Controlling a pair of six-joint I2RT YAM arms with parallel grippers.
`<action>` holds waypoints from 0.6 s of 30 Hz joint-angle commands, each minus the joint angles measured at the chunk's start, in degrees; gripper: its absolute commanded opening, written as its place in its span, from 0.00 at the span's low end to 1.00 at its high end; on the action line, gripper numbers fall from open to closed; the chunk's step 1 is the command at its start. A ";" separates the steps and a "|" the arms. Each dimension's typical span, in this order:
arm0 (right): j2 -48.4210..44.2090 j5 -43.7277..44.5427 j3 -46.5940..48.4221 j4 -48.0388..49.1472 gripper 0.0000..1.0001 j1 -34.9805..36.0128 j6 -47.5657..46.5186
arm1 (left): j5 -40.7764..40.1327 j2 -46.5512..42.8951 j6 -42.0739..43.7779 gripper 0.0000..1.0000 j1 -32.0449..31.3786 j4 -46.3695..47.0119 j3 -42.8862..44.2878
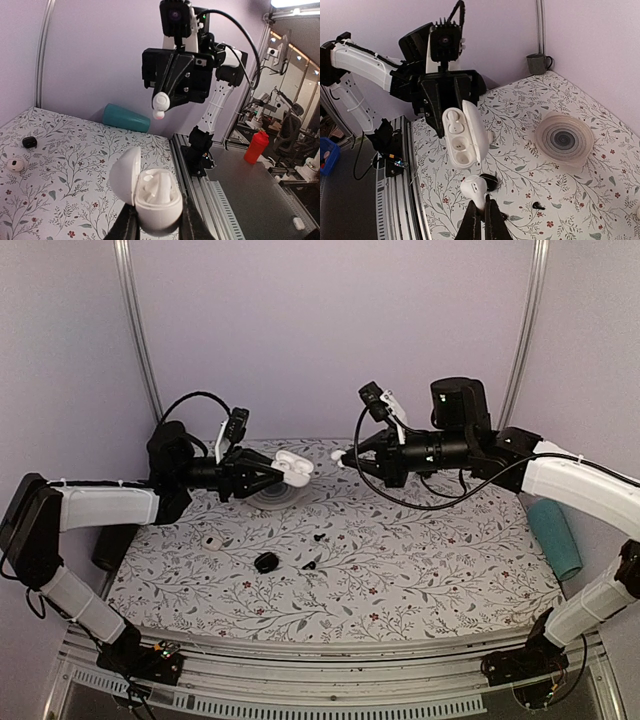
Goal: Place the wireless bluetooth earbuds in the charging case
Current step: Insert the right earbud into the right side groove of the charging case.
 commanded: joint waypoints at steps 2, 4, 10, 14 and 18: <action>3.41 -3.10 6.06 -3.81 0.03 3.76 -4.76 | 1.86 -0.41 0.73 0.00 -1.26 2.04 0.55; 4.61 -2.88 7.57 -5.13 0.03 4.78 -5.62 | 1.70 -0.91 1.80 0.00 -1.93 1.69 0.35; 7.83 -1.04 11.20 -8.89 0.03 6.96 -7.62 | 0.37 -2.67 10.05 0.00 -4.63 -8.31 2.34; 8.77 -0.52 12.11 -10.58 0.03 7.62 -8.34 | -0.06 -3.08 11.49 0.00 -5.14 -10.13 2.97; 9.07 1.06 12.28 -11.78 0.03 7.81 -8.56 | 0.07 -3.35 11.58 0.00 -5.38 -10.22 3.18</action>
